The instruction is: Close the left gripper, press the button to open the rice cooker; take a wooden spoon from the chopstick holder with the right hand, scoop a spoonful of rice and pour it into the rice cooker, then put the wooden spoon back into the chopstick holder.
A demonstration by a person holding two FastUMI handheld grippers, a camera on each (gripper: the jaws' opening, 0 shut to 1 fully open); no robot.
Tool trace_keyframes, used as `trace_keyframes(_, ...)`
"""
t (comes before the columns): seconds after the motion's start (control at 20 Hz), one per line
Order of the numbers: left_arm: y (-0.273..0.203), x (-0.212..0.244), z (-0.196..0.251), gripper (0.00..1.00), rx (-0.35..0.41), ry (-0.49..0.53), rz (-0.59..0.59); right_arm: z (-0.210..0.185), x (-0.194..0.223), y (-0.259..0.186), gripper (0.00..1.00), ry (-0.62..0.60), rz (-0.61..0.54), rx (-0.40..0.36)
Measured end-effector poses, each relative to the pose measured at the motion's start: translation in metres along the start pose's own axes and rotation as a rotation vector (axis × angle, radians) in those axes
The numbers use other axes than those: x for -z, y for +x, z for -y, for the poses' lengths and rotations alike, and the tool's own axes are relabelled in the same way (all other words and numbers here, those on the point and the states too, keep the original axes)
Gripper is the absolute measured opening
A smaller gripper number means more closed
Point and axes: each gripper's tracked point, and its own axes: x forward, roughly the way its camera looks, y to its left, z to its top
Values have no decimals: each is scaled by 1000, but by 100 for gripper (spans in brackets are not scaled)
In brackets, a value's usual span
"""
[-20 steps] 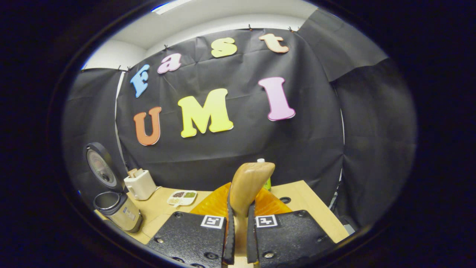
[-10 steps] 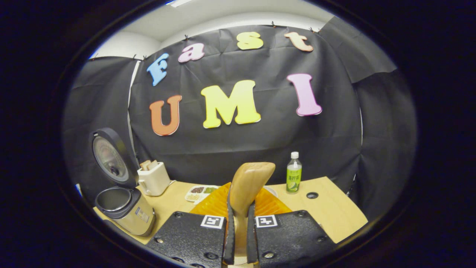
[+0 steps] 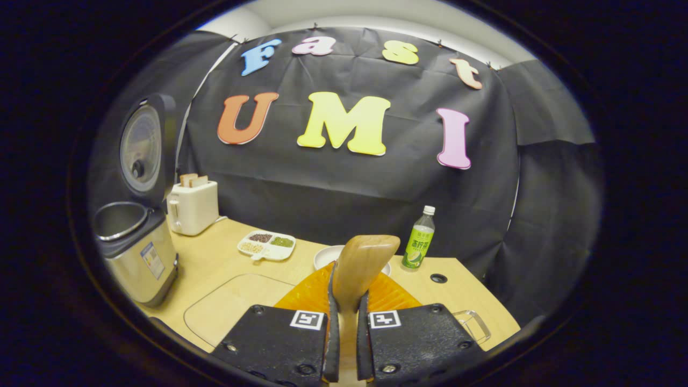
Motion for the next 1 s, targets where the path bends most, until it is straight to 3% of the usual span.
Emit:
trace_keyframes(0.1, 2, 5, 0, 95, 5, -11, -11, -11, 15, -2, 17, -7, -34, -26)
trace_keyframes(0.2, 1, 6, -2, 94, 4, -15, -11, -25, 22, -8, 18, 92, -64, -58)
trace_keyframes(0.35, 1, 7, -3, 94, 0, -32, -6, -30, 24, -16, 18, 143, -88, -68)
trace_keyframes(0.65, 1, 14, -5, 94, 2, -49, -23, -61, 14, -15, 17, 368, -116, -185)
trace_keyframes(1.0, -4, 9, -1, 94, 56, -58, -21, -75, 11, -7, 18, 605, -132, -279)
